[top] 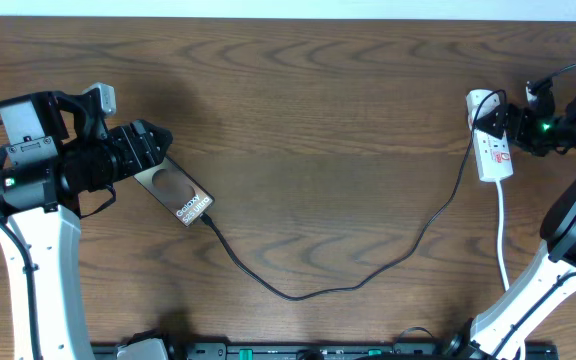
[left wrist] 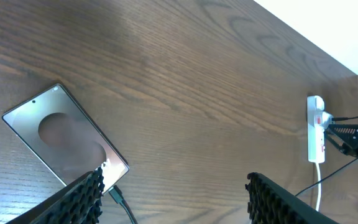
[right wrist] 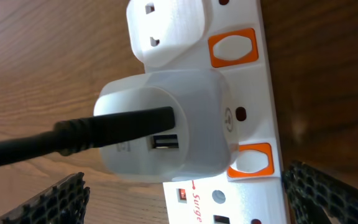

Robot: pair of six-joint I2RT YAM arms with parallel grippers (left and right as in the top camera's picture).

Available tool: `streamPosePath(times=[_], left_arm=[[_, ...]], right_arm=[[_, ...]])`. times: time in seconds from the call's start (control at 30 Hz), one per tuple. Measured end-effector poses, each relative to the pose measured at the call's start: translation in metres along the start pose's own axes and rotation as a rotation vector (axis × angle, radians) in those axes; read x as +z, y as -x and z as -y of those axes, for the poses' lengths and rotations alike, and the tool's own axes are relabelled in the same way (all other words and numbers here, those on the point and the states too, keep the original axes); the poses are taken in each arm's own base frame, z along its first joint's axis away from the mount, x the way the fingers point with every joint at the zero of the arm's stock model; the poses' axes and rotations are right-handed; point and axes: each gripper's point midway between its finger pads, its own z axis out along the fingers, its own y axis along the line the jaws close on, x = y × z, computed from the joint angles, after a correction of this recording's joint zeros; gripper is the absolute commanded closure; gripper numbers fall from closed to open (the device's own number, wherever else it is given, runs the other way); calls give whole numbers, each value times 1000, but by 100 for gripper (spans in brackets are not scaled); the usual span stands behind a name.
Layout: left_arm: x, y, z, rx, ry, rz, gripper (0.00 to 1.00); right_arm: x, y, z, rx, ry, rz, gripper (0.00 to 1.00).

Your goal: Plug charger to phone and switch on socket

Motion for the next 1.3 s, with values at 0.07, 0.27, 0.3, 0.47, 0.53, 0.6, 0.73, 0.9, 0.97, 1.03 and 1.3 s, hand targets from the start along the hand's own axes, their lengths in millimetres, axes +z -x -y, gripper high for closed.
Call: streamPosePath(times=[0.07,0.27,0.3,0.47,0.53,0.6,0.73,0.9,0.97,1.03,1.3], left_arm=[[0,0,0,0,0,0,28],[0,-1,0,-4,1,-6,28],[0,-2,0,-4,1,-6,28],[0,-2,0,-5,1,-8,27],[0,-2,0,-6,1,-8,28],[0,-2,0,-6,1,-9,28],[0,-2,0,-6,1,-9,28],[0,-2,0,-6,2,-9,28],[0,-2,0,-6,2,-9,28],[0,-2,0,-6,2,-9,28],[0,-3,0,-7,1,-10,28]], right_arm=[[0,1,-1,-1,4,4,1],[0,1,-1,0,5,5,1],[0,2,-1,0,5,6,1],[0,5,-1,-9,6,17,1],[0,5,-2,-11,7,19,1],[0,6,-2,-14,7,23,1],[-1,8,-2,-10,7,28,1],[-4,10,-5,3,9,25,1],[-4,13,-7,0,10,30,1],[-5,15,-9,0,12,34,1],[6,16,-25,-26,12,15,1]])
